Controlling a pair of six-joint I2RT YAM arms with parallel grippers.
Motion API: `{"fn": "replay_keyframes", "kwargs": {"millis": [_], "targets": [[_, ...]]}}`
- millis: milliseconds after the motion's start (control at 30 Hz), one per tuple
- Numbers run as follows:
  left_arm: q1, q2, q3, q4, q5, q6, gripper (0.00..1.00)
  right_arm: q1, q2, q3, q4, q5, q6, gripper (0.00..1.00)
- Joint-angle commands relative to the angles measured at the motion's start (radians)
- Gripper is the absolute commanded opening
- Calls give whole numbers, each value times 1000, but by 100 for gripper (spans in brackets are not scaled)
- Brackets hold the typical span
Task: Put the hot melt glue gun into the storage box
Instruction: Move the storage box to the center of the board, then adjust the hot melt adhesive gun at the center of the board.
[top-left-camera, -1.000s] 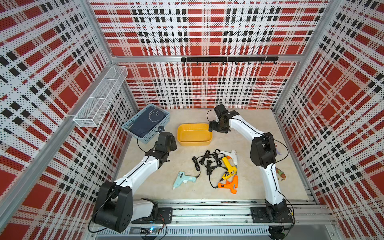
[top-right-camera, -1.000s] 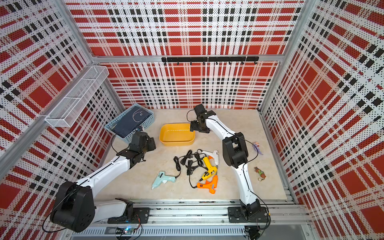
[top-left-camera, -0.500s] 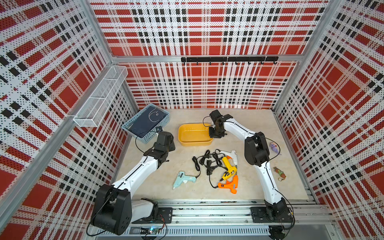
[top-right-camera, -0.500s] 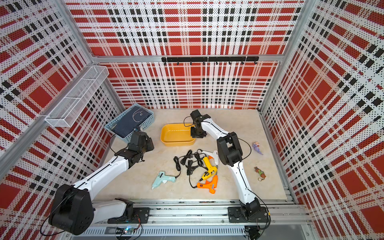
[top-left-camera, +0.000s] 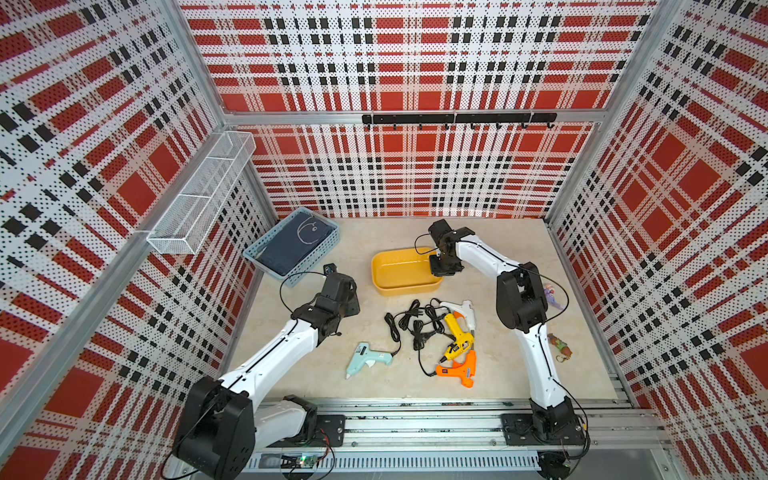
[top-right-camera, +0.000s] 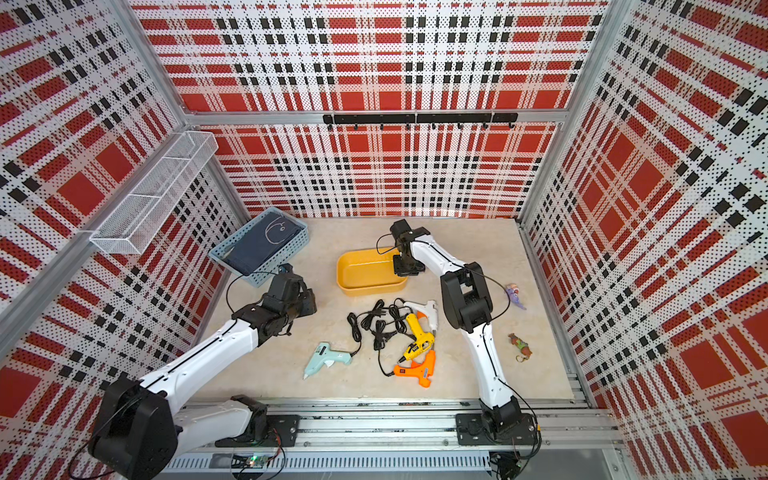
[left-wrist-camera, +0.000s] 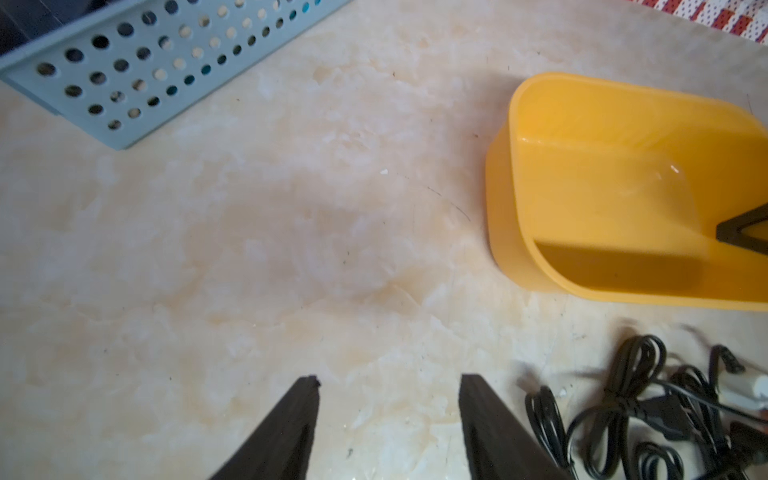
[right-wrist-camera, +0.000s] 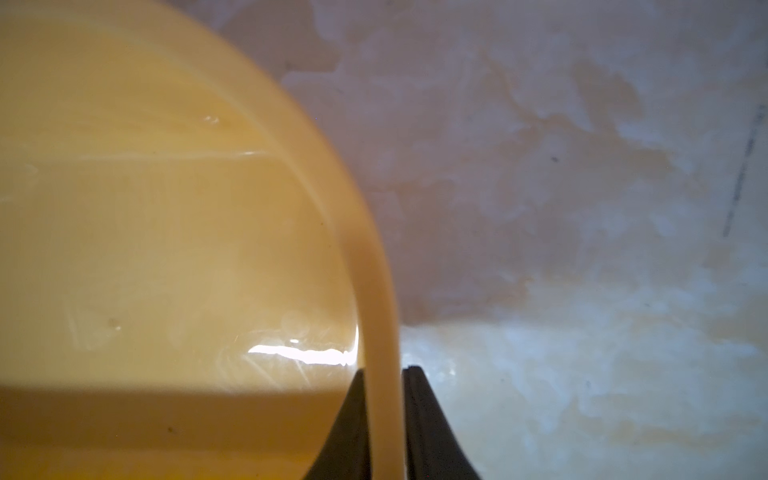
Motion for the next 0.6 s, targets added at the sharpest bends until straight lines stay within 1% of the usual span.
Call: {"fn": "replay_keyframes", "kwargs": {"millis": [0, 33, 67, 133, 167, 200, 233, 300, 467, 567], "targets": [[-40, -31, -28, -66, 32, -53, 60, -18, -43, 6, -11, 34, -40, 20], [-53, -36, -35, -75, 38, -66, 60, -20, -42, 18, -17, 34, -43, 24], [-64, -39, -40, -84, 41, -76, 61, -20, -42, 30, -21, 32, -46, 35], [-88, -45, -50, -112, 58, -98, 66, -20, -45, 63, -43, 28, -53, 74], [-98, -44, -56, -126, 71, -107, 67, -20, -53, 75, -50, 30, -53, 87], [-115, -42, -60, -144, 81, -118, 69, -20, -68, 85, -56, 40, -56, 97], [-141, -33, -60, -161, 82, -127, 72, -21, -87, 88, -57, 49, -57, 100], [-185, 0, -43, -197, 82, -143, 78, -24, -130, 87, -61, 66, -58, 100], [-234, 144, -10, -301, 137, -169, 78, -35, -229, 58, -73, 76, -51, 100], [-271, 195, 39, -414, 132, -184, 77, -36, -269, 21, -79, 84, -48, 100]]}}
